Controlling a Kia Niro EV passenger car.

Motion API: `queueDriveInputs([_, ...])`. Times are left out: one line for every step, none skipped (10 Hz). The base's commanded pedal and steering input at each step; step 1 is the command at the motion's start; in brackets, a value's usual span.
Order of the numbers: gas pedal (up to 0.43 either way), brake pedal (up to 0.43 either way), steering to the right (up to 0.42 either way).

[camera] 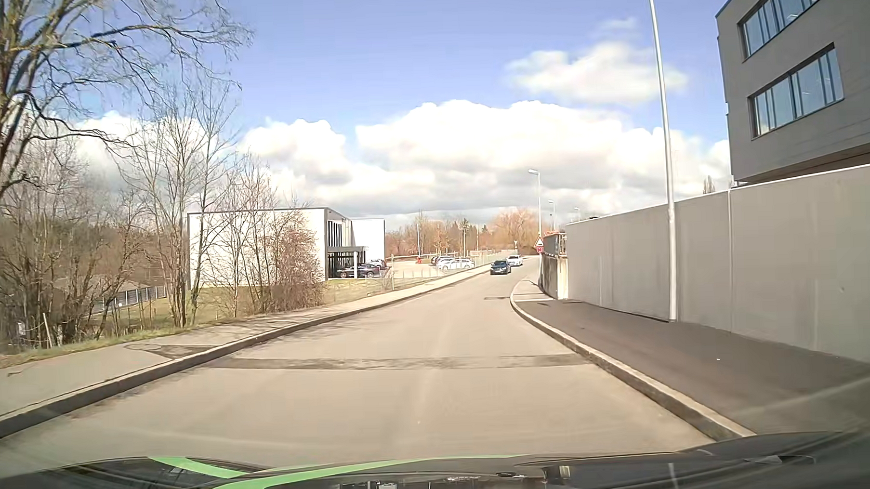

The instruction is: Follow the waypoints while adhering to traffic rules and regulations

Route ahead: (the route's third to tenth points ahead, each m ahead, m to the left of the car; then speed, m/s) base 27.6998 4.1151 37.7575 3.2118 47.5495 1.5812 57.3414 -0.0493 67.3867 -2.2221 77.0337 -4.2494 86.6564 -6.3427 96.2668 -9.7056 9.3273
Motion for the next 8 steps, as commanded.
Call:
queueDriveInputs([0.008, 0.0, -0.005])
queueDriveInputs([0.008, 0.0, 0.005])
queueDriveInputs([0.008, 0.0, 0.01])
queueDriveInputs([0.008, 0.0, 0.01])
queueDriveInputs([0.02, 0.0, 0.01])
queueDriveInputs([0.02, 0.0, 0.012])
queueDriveInputs([0.028, 0.0, 0.013])
queueDriveInputs([0.028, 0.0, 0.016])
